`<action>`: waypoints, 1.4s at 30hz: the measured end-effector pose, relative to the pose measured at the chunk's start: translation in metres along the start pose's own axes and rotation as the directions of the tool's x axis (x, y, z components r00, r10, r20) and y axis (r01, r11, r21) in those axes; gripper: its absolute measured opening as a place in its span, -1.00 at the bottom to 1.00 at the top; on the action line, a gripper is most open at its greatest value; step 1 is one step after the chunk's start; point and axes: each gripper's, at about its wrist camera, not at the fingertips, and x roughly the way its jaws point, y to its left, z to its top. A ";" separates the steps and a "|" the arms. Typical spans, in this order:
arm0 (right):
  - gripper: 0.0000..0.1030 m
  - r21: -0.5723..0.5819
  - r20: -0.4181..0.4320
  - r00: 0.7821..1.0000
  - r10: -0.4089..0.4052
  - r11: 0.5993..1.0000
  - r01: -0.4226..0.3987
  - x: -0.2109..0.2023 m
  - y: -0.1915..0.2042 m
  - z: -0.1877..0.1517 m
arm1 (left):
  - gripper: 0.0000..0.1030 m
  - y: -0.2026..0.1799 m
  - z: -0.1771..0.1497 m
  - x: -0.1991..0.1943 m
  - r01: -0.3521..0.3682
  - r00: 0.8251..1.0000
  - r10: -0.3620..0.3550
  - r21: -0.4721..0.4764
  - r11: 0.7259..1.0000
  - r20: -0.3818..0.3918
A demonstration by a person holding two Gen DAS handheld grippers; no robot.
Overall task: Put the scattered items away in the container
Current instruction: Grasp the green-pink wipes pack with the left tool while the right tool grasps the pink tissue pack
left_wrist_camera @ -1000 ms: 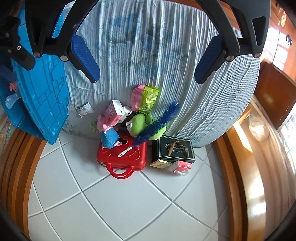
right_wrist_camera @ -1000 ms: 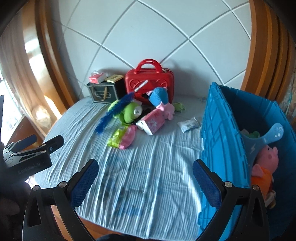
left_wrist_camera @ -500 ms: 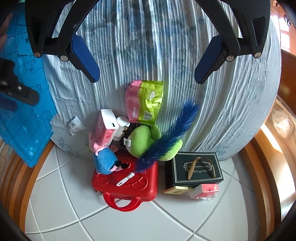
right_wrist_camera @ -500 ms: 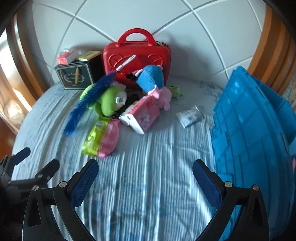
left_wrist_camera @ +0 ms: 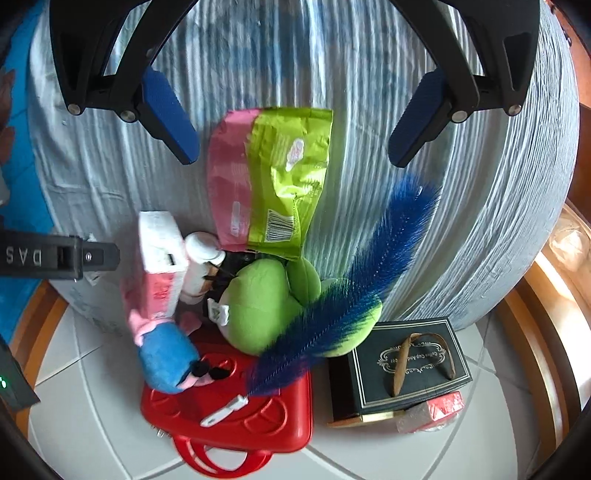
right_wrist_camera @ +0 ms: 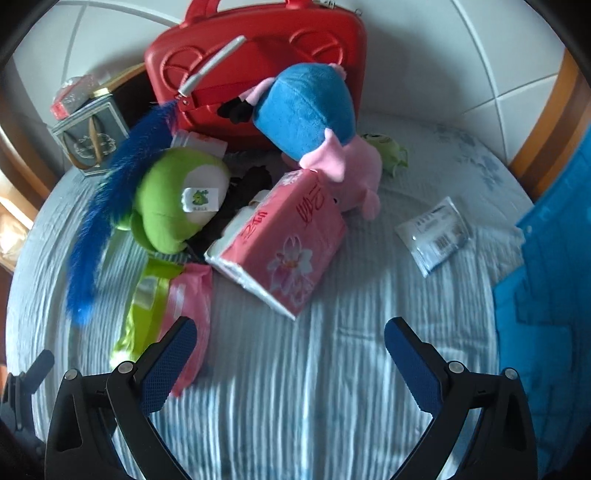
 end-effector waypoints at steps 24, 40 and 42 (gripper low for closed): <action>0.94 0.252 -0.089 0.991 0.096 0.965 -0.070 0.105 -0.014 0.046 | 1.00 -0.029 0.004 0.099 -0.028 0.998 0.032 0.069 0.997 -0.049; 0.33 0.125 -0.087 0.993 0.075 0.990 -0.064 0.075 -0.004 0.029 | 0.51 -0.034 -0.010 0.093 -0.010 0.995 0.013 0.028 1.000 -0.102; 0.29 0.106 -0.093 0.994 0.065 0.993 -0.055 0.070 -0.002 0.026 | 0.41 -0.033 -0.014 0.088 -0.008 0.994 0.009 0.014 1.000 -0.107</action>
